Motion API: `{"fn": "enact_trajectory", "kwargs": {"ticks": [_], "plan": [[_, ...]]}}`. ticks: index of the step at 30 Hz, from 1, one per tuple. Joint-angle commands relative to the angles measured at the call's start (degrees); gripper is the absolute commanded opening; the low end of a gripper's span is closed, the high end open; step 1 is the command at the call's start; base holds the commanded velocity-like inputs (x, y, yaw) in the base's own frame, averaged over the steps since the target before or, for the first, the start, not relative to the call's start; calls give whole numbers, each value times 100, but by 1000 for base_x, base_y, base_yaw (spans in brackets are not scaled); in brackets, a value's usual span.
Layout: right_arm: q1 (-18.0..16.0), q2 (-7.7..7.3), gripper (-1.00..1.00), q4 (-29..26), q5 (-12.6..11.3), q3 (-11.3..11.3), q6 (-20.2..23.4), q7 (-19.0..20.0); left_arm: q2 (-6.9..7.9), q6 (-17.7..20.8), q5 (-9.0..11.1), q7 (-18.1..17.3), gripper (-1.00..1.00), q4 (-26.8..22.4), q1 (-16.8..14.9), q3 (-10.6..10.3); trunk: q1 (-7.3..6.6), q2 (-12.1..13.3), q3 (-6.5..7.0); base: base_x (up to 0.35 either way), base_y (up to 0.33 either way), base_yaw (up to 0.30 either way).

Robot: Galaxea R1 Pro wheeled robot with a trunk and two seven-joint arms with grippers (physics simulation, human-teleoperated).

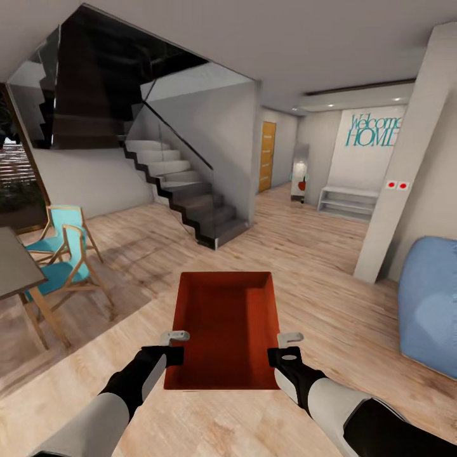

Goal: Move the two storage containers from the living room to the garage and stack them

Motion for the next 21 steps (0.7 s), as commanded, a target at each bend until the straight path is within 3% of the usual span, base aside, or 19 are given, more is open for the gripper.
{"fn": "enact_trajectory", "kwargs": {"ticks": [1, 16, 21], "plan": [[-3, 5, -100, 25, -140, 39, -10, -386, -49, -182, -158, 77, -100, -55, -5, 26, 5, -7, -9, 322, 0, -245], [-3, 5, -100, 25, -143, 37, -10, -386, -57, -182, -158, 77, -100, -55, -8, 26, 5, -7, -9, 322, 0, -245], [-3, 5, -100, 25, -141, 37, -10, -386, -57, -182, -158, 77, -100, -55, -8, 26, 5, -7, -9, 322, 0, -92]]}}
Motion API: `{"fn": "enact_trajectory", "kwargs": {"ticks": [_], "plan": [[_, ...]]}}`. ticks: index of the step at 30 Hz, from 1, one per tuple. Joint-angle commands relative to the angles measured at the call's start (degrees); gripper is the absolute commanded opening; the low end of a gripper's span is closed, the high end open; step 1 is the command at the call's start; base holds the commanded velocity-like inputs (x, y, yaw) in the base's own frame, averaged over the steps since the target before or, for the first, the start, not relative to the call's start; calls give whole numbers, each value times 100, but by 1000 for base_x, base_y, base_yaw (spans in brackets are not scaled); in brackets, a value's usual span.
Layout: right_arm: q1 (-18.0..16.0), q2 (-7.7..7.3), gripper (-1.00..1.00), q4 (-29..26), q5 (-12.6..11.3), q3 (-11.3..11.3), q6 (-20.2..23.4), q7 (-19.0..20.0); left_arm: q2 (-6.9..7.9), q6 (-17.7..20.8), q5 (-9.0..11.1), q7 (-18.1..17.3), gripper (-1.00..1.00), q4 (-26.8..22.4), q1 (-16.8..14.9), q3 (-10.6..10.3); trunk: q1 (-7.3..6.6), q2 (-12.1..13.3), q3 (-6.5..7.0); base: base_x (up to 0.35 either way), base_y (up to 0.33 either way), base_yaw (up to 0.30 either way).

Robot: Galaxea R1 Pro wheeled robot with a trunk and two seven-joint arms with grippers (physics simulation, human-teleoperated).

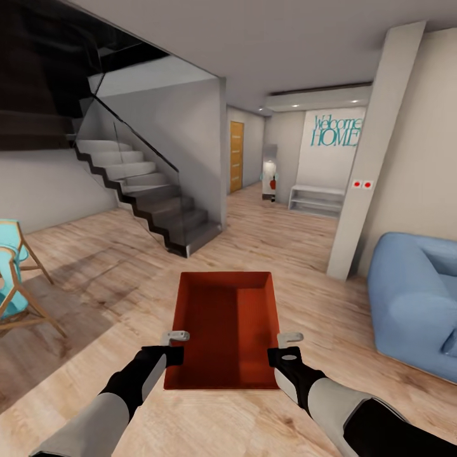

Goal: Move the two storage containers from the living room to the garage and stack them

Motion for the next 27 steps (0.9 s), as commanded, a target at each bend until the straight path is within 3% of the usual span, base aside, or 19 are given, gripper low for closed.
{"fn": "enact_trajectory", "kwargs": {"ticks": [1, 27], "plan": [[-3, 4, -100, 24, -142, 38, -10, -386, -58, -182, -161, 76, -100, -59, -5, 28, 5, -7, -9, 322, 0, -17], [-2, 4, -100, 24, -137, 38, -10, -404, -58, -182, -162, 76, -100, -59, -3, 28, 5, -7, -9, 322, 0, -1]]}}
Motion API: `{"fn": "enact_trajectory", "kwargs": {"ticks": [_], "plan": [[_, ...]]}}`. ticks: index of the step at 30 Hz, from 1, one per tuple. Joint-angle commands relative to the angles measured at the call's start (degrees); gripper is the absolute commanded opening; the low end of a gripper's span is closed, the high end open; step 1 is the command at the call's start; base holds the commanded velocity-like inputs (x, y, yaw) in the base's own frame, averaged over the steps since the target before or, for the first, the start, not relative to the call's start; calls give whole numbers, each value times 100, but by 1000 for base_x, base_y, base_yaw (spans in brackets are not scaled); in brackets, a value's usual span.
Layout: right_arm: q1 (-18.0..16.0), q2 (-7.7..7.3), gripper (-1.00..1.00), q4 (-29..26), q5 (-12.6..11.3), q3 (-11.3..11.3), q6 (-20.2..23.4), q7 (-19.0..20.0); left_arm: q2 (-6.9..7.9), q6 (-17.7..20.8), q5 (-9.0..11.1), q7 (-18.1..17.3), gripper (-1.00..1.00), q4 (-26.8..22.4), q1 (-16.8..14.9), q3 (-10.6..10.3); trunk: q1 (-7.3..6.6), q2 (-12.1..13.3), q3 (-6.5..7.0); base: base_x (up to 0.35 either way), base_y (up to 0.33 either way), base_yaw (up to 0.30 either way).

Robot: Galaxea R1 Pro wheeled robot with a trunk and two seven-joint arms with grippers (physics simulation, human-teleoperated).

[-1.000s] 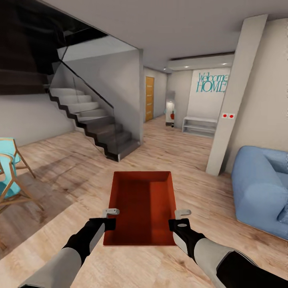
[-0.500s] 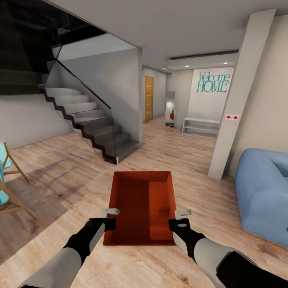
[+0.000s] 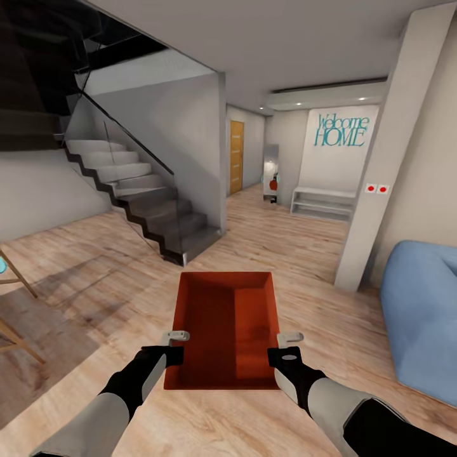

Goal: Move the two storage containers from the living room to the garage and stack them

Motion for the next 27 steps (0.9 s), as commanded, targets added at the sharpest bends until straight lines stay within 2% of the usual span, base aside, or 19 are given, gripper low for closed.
{"fn": "enact_trajectory", "kwargs": {"ticks": [1, 7, 19, 27], "plan": [[-3, 4, -100, 24, -140, 41, -9, -405, -55, -184, -158, 76, -100, -53, -6, 26, 5, -7, -9, 322, 0, 0], [-7, 4, -100, 24, -146, 41, -9, -413, -52, -184, -165, 76, -100, -53, -8, 26, 5, -7, -9, 322, 0, -52], [-7, 4, -100, 24, -144, 41, -9, -423, -50, -184, -166, 76, -100, -53, -7, 26, 5, -7, -9, 322, 0, -225], [-3, 4, -100, 24, -141, 41, -9, -423, -55, -184, -166, 76, -100, -53, -7, 26, 5, -7, -9, 322, 0, -27]]}}
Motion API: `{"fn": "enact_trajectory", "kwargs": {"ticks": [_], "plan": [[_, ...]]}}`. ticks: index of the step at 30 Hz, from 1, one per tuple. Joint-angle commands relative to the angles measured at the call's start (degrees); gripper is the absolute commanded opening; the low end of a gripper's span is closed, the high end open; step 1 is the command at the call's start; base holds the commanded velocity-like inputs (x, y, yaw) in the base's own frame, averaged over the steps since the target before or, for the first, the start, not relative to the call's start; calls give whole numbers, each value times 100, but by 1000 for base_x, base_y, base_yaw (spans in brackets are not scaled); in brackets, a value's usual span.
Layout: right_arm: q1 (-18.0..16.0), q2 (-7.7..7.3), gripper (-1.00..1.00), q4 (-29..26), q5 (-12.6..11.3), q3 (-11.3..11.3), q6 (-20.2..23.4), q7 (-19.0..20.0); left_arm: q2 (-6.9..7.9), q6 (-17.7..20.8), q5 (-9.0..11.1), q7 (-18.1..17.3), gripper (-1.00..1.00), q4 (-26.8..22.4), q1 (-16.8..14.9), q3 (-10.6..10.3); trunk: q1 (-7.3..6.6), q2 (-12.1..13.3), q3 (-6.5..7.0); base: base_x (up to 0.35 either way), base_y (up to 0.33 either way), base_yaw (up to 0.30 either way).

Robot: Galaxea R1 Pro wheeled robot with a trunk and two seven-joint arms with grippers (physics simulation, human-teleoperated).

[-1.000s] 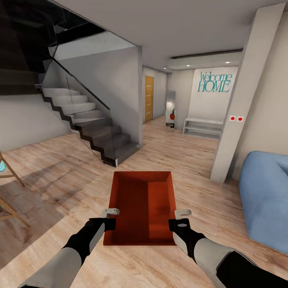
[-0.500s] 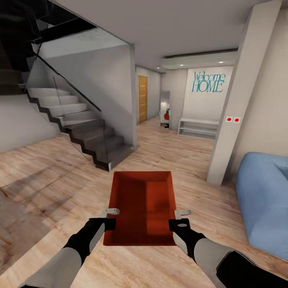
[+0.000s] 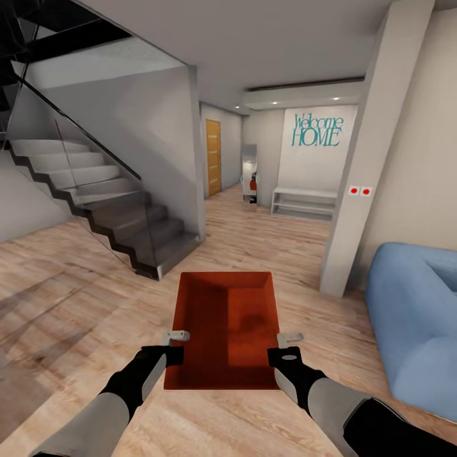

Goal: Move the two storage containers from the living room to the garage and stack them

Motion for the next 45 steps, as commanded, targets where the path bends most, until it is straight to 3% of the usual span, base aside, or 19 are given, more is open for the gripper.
{"fn": "enact_trajectory", "kwargs": {"ticks": [1, 45], "plan": [[-3, 4, -100, 24, -145, 48, -9, -425, -56, -196, -156, 76, -100, -44, -7, 24, 5, -7, -9, 322, 0, -1], [-5, 4, -100, 24, -141, 48, -9, -434, -52, -196, -149, 76, -100, -44, -8, 24, 5, -7, -9, 322, 0, 0]]}}
